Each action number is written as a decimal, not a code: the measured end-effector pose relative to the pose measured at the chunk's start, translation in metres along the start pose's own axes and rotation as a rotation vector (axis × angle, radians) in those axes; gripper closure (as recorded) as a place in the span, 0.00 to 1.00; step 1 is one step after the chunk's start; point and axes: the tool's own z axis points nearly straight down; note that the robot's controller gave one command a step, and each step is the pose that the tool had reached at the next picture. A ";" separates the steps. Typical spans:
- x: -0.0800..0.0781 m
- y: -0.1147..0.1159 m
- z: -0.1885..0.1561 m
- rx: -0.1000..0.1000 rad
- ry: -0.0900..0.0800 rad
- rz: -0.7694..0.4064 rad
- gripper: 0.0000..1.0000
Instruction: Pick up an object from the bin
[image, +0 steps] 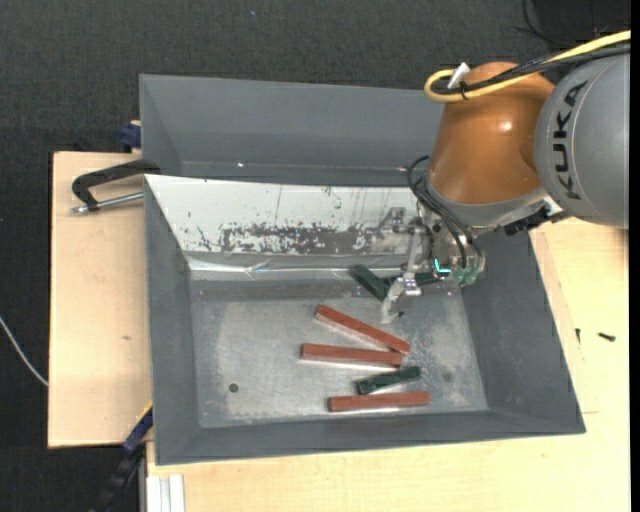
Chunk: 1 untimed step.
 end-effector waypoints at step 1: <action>-0.002 0.000 -0.005 0.000 -0.009 0.000 0.00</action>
Offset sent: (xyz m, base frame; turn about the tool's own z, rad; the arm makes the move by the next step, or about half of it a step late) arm 0.0010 0.0045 -0.1282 -0.0122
